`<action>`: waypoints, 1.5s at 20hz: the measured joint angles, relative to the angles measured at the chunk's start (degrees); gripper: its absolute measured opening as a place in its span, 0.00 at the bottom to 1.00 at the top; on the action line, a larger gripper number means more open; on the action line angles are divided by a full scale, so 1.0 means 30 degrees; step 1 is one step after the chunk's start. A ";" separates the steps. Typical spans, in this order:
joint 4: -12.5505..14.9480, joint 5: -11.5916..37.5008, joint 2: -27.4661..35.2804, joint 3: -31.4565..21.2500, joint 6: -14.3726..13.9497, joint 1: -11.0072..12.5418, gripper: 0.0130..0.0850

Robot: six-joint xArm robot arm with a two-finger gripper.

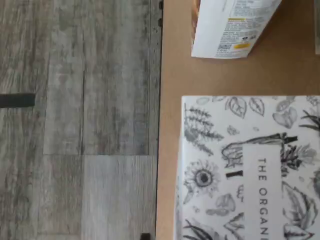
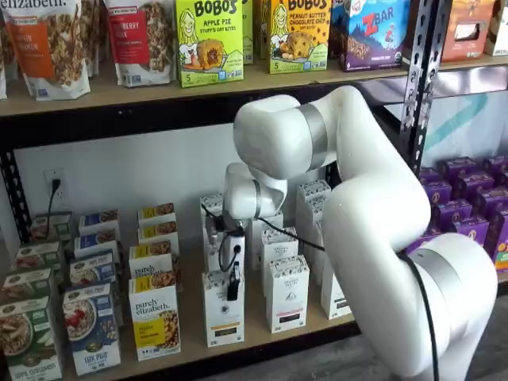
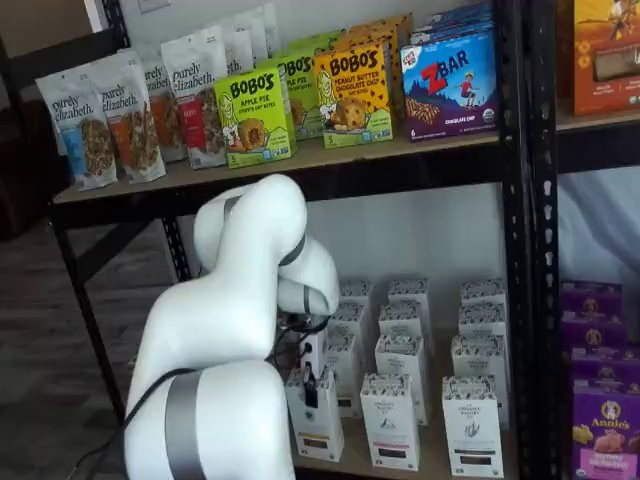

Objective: Pick up the white box with a yellow strip in the middle, on the bottom shelf, the fourth box from the left

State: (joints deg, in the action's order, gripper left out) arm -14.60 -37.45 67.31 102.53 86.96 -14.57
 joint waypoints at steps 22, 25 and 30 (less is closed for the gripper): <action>0.0226 0.0027 -0.0010 -0.0090 -0.0307 -0.0133 0.67; 0.0173 -0.0007 -0.0005 -0.0075 -0.0274 -0.0140 0.56; 0.0330 0.0266 -0.0113 -0.0320 -0.0438 -0.0198 0.50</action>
State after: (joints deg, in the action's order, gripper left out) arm -13.61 -36.65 66.97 101.57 85.65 -15.16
